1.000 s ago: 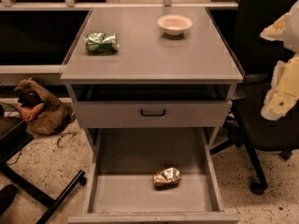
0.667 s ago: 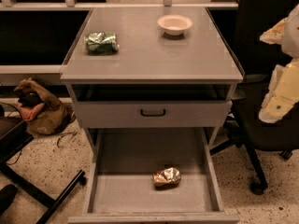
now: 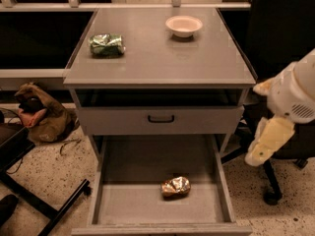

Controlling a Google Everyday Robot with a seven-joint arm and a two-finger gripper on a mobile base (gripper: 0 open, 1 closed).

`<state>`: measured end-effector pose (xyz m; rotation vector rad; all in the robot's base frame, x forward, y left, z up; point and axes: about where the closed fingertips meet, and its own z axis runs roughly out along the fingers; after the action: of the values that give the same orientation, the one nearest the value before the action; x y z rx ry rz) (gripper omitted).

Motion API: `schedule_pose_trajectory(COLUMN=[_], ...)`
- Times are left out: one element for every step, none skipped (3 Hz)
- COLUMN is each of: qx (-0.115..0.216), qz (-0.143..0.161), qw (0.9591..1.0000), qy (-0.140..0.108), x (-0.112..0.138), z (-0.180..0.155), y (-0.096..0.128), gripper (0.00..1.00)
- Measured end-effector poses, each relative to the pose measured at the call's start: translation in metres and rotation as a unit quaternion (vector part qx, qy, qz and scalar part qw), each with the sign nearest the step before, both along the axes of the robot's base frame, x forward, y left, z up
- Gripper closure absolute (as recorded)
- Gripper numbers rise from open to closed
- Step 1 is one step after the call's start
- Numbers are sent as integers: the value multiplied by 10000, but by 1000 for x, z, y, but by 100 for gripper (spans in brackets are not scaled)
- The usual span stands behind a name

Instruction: Pick orange can from middle drawer and place on counter

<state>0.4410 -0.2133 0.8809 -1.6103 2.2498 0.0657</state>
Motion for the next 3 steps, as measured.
schedule_pose_trajectory(qx=[411, 412, 629], qz=[121, 121, 222], qw=[9970, 9970, 9949], qy=[650, 651, 762], x=[2, 2, 11], z=[-71, -71, -102], y=[16, 16, 21], gripper=[0, 0, 0])
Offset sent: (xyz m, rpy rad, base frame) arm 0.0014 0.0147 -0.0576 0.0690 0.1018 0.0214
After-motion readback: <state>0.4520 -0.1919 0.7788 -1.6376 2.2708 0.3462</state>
